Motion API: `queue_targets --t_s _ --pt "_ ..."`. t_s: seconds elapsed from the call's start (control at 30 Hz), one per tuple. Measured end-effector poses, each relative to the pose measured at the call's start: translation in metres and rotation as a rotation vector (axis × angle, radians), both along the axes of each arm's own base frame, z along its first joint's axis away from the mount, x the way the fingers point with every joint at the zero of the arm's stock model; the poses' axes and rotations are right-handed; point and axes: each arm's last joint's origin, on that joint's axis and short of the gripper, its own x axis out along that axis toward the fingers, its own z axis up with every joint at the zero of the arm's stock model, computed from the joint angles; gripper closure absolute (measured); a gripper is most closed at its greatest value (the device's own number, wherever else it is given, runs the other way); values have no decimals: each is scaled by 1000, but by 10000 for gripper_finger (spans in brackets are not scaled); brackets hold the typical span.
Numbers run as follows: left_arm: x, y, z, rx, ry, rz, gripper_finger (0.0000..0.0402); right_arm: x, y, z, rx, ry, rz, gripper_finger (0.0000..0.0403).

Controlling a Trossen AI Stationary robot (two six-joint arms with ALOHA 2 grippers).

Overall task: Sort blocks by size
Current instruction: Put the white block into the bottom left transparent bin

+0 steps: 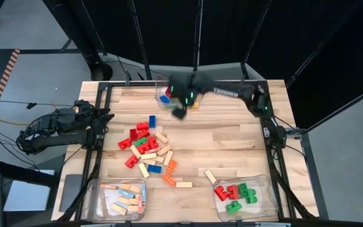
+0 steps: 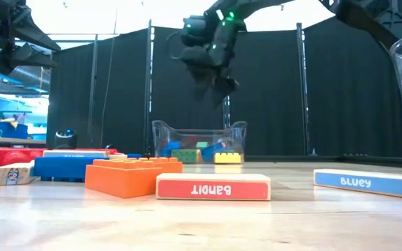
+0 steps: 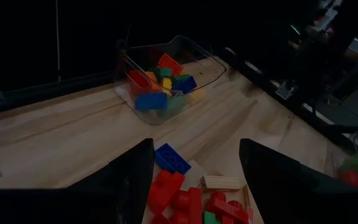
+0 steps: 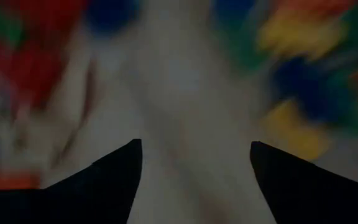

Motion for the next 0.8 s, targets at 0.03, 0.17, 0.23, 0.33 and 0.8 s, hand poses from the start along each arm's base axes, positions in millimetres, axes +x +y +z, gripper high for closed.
queue_targets --t_s 0.03,0.17,0.23,0.33,0.8 --pt "0 0 0 0 0 0 156 0 18 -5 18 55 36 105" --pt "0 0 0 0 2 0 156 3 95 -25 47 205 153 123" --pt "0 0 0 0 2 0 156 2 137 -36 48 244 196 126" --pt "0 0 0 0 3 0 156 -10 193 -59 48 342 233 125" --pt "0 0 0 -2 5 -9 156 -41 241 -121 176 501 53 121"
